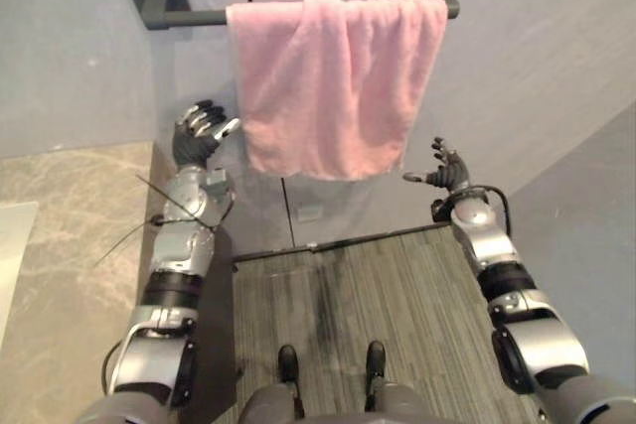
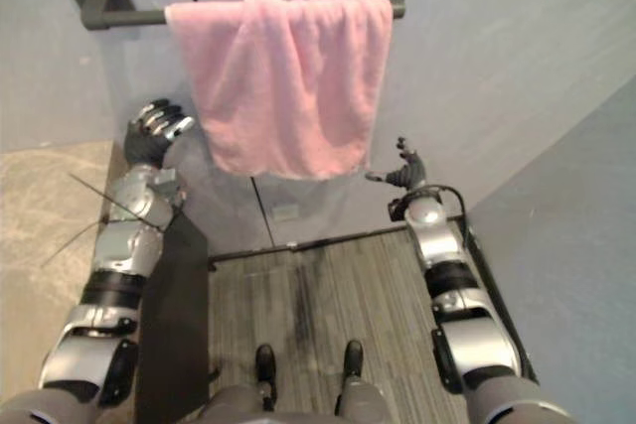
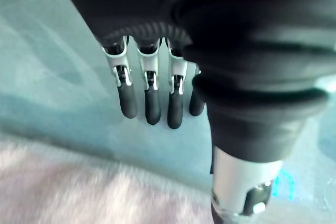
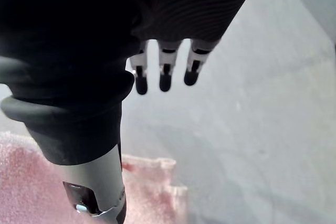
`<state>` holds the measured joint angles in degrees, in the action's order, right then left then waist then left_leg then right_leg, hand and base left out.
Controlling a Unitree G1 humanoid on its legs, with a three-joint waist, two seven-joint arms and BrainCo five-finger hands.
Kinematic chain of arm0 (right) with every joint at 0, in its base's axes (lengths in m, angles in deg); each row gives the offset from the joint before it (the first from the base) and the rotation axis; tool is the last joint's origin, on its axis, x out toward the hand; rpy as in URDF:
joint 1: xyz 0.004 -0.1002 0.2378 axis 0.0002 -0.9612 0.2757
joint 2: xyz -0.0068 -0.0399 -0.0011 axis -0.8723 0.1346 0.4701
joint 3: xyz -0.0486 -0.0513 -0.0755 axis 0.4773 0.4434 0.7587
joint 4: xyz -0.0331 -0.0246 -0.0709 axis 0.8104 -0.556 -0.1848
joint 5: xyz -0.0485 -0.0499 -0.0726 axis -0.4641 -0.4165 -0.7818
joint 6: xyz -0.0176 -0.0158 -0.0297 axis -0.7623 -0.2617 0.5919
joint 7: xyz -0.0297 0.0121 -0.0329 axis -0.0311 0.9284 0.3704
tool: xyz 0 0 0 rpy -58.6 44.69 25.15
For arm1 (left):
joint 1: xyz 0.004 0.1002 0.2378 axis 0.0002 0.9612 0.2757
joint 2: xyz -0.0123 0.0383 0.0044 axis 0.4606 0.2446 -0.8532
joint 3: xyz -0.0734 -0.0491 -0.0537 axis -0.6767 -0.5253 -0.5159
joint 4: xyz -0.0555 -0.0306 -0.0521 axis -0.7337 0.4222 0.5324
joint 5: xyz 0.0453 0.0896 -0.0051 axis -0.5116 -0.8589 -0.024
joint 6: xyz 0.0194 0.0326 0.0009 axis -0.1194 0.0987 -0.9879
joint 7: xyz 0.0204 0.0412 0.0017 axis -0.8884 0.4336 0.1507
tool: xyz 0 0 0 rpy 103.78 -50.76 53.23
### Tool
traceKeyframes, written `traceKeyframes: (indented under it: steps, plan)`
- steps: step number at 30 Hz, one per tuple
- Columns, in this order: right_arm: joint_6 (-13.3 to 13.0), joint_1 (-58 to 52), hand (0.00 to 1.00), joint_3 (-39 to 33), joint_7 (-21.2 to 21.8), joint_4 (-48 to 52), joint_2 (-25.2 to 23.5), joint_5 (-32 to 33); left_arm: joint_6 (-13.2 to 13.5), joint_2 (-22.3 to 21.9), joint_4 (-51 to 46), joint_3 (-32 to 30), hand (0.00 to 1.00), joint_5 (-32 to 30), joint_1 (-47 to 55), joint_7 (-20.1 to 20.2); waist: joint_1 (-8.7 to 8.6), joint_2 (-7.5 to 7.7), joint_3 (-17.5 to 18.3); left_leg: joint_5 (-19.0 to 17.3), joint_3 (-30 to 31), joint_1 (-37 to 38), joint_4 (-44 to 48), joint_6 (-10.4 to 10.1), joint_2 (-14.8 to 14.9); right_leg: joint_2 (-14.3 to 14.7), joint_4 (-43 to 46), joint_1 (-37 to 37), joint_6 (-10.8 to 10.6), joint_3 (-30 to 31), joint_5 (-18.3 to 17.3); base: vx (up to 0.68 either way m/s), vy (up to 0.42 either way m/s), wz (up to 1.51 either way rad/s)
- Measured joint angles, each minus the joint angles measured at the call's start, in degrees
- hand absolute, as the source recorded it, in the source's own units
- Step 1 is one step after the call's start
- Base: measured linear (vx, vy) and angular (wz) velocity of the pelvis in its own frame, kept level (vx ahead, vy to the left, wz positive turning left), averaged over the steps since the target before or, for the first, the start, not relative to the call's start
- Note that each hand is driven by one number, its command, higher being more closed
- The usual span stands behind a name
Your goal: Organize washtable
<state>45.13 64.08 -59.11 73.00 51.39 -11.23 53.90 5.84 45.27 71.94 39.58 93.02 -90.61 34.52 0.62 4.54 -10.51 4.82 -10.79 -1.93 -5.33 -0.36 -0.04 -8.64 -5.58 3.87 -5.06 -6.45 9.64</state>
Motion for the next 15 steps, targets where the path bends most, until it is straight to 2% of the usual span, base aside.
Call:
traceKeyframes:
  steps: [4,10,15]
  plan:
    - [0.03,-4.1,0.0,-1.26,0.18,3.03,-0.02,-0.04,-0.07,-0.84,-6.19,-0.21,0.0,-0.03,4.84,0.49,0.04,-0.19,0.12,-0.01,0.52,0.43,0.0,0.0,-0.02,-0.03,0.0,-0.72,-0.06,-0.55,-0.06,0.01,-0.002,0.06]
    - [0.02,-11.0,0.0,-2.44,1.36,8.54,-0.32,-0.1,-0.06,-5.85,-15.79,0.34,0.0,-0.05,13.59,2.61,0.15,-1.59,1.57,-0.21,1.48,0.9,-0.01,-0.27,-0.19,-0.42,0.0,-1.72,-0.58,-1.43,-0.54,0.01,0.001,0.09]
    - [-0.39,-21.48,0.0,-6.39,2.53,14.46,-3.39,-0.03,-0.03,-10.04,-22.95,4.13,0.0,-0.01,24.51,6.43,0.16,-2.08,3.8,-0.26,2.9,1.85,-0.02,-0.33,-0.16,-0.52,0.15,-3.03,-0.93,-2.95,-1.83,0.01,-0.008,0.14]
